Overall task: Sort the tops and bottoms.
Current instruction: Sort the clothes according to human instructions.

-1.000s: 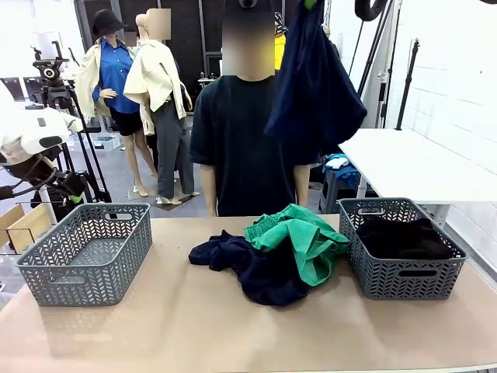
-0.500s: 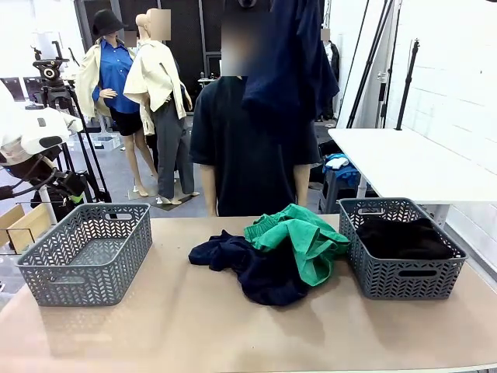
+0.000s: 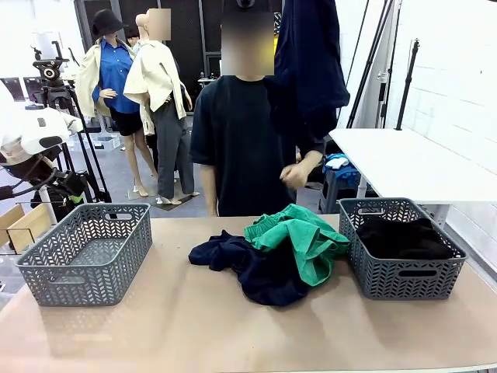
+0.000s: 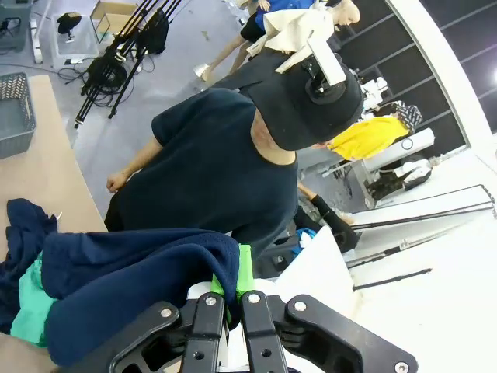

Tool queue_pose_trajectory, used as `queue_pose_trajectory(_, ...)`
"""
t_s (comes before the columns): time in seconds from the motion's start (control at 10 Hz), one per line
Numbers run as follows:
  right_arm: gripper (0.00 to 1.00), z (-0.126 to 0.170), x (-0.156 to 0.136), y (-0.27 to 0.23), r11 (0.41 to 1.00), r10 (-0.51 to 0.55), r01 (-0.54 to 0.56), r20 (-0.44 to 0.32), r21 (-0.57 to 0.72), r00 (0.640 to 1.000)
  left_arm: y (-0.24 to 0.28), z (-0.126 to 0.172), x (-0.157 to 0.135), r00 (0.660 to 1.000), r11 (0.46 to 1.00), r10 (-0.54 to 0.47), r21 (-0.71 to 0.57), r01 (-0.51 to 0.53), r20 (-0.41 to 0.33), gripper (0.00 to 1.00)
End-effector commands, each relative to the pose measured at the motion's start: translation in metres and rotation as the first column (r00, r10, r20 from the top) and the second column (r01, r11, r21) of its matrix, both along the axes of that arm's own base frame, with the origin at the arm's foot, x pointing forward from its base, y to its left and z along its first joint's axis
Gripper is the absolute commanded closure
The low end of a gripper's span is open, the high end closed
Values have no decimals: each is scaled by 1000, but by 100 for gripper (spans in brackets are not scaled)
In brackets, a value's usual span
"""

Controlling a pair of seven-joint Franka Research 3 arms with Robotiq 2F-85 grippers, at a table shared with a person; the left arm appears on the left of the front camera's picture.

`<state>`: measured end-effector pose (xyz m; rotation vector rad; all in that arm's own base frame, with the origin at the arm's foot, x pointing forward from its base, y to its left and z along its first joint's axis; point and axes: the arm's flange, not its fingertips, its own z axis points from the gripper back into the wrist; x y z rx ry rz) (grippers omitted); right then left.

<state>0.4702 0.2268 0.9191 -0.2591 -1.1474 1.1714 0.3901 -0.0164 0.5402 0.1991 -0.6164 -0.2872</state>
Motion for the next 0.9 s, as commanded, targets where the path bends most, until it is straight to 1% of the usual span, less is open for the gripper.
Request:
queue_pose_trajectory(0.0,100,1,-1,0,1000,0,0,3,1,1000,0,1,1,1000,1000,1,4,-1,4,0)
queue_pose_trajectory(0.8,100,1,-1,0,1000,0,0,3,1,1000,0,1,1,1000,1000,1,4,-1,4,0)
